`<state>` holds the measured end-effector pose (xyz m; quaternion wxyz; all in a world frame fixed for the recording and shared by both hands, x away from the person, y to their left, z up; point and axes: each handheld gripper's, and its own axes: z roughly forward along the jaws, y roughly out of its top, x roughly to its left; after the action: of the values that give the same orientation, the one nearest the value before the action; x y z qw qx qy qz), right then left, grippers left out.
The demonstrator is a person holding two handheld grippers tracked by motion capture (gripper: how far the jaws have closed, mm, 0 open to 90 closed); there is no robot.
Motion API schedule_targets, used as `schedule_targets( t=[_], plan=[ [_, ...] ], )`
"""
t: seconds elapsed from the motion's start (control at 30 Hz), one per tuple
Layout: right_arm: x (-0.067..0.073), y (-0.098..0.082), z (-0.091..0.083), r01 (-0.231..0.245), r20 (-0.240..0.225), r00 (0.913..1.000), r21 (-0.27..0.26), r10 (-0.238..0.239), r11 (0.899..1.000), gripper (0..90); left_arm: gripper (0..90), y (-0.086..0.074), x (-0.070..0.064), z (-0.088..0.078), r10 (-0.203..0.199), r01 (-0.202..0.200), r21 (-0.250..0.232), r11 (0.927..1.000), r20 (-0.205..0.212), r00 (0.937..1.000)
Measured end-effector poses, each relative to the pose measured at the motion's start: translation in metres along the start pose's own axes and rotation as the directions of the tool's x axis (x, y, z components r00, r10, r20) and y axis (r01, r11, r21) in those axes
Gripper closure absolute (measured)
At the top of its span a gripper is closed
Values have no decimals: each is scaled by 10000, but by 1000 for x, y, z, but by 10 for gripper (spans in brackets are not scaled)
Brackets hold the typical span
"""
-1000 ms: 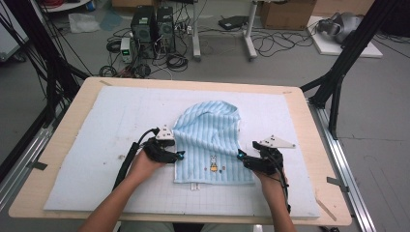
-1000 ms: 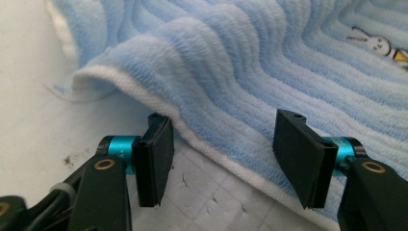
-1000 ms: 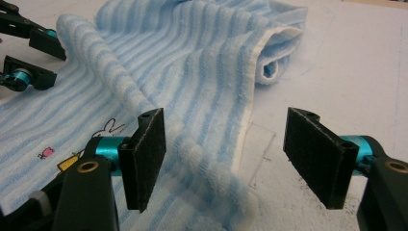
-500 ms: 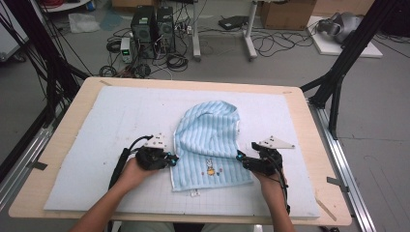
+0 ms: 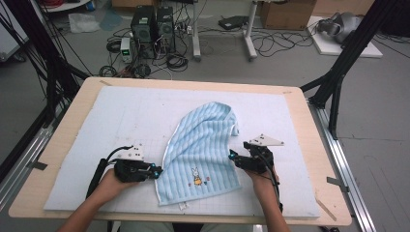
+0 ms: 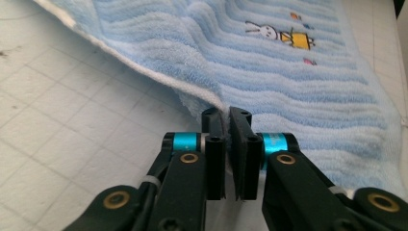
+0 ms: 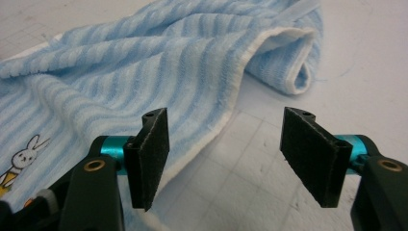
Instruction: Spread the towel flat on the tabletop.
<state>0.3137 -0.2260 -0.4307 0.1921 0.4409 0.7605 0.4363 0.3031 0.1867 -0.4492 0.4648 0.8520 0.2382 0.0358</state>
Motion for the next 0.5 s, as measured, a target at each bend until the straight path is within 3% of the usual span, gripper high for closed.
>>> schedule_targets(
  t=[0.03,0.07,0.13,0.2,0.3,0.37,0.4,0.43,0.5],
  plan=[
    [1,1,4,52,-6,10000,79,-52,10000,367,658,0,1,-1,-71,71,-40,10000,-146,9999],
    [2,2,6,58,-9,10000,139,-58,9999,374,572,2,4,-2,-396,379,-343,9987,-500,9980],
    [4,5,18,71,-71,10000,384,-69,9992,398,457,4,9,-4,-751,670,-965,9931,-828,9937],
    [5,7,30,60,-95,9999,759,-53,9971,436,429,8,16,-6,-1044,866,-1467,9854,-1184,9875],
    [9,6,48,-60,-79,9999,1359,72,9907,510,406,14,26,-8,-1544,1148,-2197,9688,-1725,9728],
    [12,8,49,321,253,9990,1390,-360,9898,623,405,17,31,-10,-1675,1155,-2561,9597,-1914,9671],
    [12,8,48,422,63,9990,1411,-435,9891,737,405,18,32,-10,-1695,1139,-2634,9579,-1991,9652],
    [12,8,47,532,-103,9986,1424,-523,9884,796,406,18,33,-11,-1778,1177,-2732,9547,-2068,9621],
    [15,8,45,938,-155,9956,1576,-926,9830,855,408,18,34,-12,-1829,1216,-2755,9536,-2091,9606]
  ],
)
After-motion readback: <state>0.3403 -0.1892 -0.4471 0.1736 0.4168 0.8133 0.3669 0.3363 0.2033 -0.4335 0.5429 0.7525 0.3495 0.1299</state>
